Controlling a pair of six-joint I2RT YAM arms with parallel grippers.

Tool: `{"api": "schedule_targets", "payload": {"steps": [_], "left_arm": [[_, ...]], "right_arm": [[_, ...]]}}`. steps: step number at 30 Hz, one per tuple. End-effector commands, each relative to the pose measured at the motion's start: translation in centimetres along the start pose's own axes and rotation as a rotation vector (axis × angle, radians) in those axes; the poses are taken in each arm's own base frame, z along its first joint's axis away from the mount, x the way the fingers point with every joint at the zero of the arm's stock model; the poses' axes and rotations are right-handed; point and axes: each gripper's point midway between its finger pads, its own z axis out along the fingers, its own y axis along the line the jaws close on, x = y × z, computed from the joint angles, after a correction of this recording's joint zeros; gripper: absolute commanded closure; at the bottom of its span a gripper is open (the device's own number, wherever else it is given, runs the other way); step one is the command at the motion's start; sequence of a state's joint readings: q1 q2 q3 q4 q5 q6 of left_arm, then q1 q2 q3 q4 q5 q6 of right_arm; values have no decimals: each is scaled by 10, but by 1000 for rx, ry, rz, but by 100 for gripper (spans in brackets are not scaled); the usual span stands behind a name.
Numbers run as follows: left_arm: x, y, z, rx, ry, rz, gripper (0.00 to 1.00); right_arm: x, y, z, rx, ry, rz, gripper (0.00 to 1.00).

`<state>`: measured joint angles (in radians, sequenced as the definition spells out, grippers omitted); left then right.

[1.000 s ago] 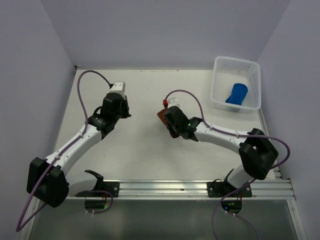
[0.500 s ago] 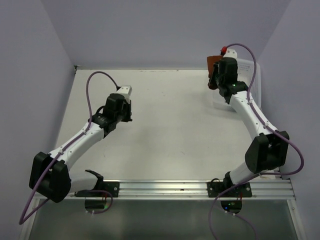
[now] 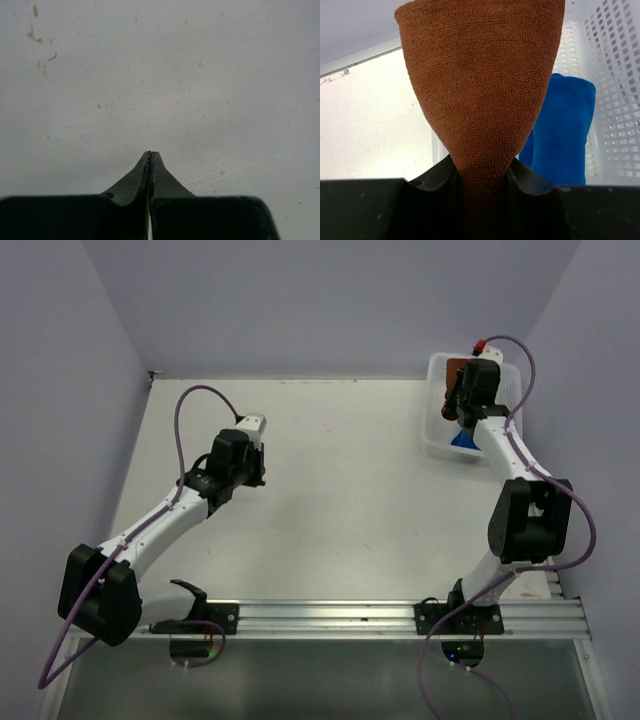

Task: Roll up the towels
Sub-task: Place the rolled towel into the container

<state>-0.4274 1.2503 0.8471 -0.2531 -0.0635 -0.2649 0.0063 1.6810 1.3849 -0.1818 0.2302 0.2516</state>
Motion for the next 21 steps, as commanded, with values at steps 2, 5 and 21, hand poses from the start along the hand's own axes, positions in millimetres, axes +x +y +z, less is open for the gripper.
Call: {"api": "schedule_targets", "payload": {"steps": [2,5,21], "left_arm": [[-17,0,-5,8,-85,12,100],[-23,4,-6,-10,-113,12,100],[-18,-3,10,19,-64,22,97]], "right_arm": [[-6,-2,26,-28,-40,15,100],[3,-12,45,-22,-14,38,100],[145,-13,104,-75,369,79,64]]}}
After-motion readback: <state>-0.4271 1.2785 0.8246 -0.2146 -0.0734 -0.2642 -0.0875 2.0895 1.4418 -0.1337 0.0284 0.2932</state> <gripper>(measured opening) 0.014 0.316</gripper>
